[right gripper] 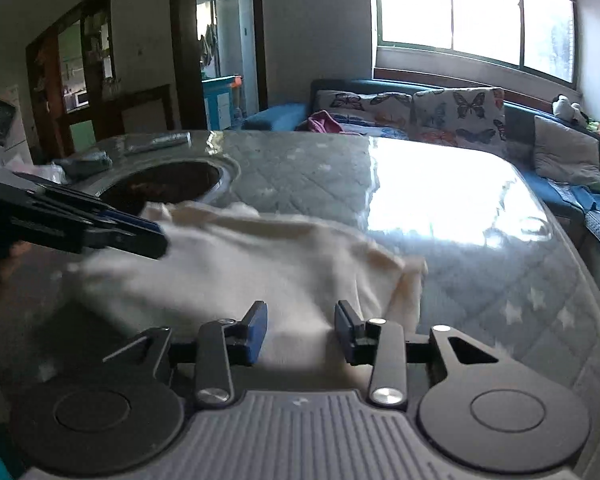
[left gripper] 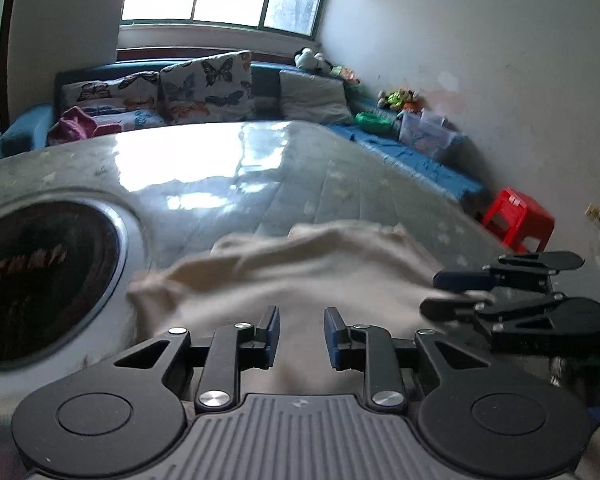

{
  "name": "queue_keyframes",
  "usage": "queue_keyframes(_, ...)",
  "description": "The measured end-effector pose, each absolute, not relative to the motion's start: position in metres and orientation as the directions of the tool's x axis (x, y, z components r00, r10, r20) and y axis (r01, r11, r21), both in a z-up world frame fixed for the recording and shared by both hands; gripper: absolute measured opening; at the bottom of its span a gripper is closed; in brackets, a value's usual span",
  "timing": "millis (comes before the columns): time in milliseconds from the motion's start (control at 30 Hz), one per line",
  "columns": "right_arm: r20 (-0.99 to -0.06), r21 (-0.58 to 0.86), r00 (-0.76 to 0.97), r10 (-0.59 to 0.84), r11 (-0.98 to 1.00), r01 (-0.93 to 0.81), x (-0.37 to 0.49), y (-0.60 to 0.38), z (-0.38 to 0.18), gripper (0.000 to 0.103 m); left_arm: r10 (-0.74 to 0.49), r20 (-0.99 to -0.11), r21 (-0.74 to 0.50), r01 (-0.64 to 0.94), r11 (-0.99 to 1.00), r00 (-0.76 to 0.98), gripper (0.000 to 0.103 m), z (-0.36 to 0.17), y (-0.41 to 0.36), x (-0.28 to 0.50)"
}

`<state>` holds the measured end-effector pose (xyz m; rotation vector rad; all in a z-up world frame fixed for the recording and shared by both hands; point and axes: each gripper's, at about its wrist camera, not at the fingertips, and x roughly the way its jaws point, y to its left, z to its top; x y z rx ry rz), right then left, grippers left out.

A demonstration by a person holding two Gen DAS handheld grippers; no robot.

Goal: Fold clothes

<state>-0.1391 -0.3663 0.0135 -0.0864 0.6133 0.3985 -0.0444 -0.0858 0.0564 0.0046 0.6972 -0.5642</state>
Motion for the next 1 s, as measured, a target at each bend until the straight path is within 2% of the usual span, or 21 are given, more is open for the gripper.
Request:
queue_keyframes(233,-0.551,0.035,0.767,0.329,0.927,-0.372,-0.14,-0.368,0.017,0.038,-0.463,-0.609,-0.231,0.415,0.88,0.644,0.028,0.048,-0.058,-0.049)
queue_keyframes(467,-0.568,0.055,0.761,0.313,0.937,-0.344,-0.138,-0.369,0.012,0.044,-0.448,-0.611,-0.269,0.361,0.893,0.653,0.035,0.044,-0.042,-0.051)
queue_keyframes(567,-0.553,0.055,0.769,0.322,0.935,-0.351,-0.14,-0.366,0.019,0.051,-0.423,-0.611,-0.255,0.338,0.906,0.669,0.047,0.051,-0.043,-0.052)
queue_keyframes(633,-0.547,0.051,0.773,0.322,0.934,-0.353,-0.14,-0.365,0.019,0.058,-0.406,-0.608,-0.245,0.325,0.913,0.683,0.047,0.054,-0.043,-0.054)
queue_keyframes(700,-0.547,0.054,0.775,0.317,0.937,-0.345,-0.139,-0.365,0.018,0.059,-0.39,-0.612,-0.246,0.303,0.921,0.688,0.049,0.054,-0.04,-0.055)
queue_keyframes(933,-0.569,0.034,0.771,0.286,0.945,-0.325,-0.136,-0.363,0.01,0.072,-0.314,-0.65,-0.187,0.255,0.949,0.692,0.055,0.047,-0.034,-0.061)
queue_keyframes(1000,-0.564,0.03,0.777,0.279,0.948,-0.318,-0.137,-0.363,0.012,0.073,-0.302,-0.656,-0.185,0.241,0.953,0.692,0.057,0.046,-0.033,-0.062)
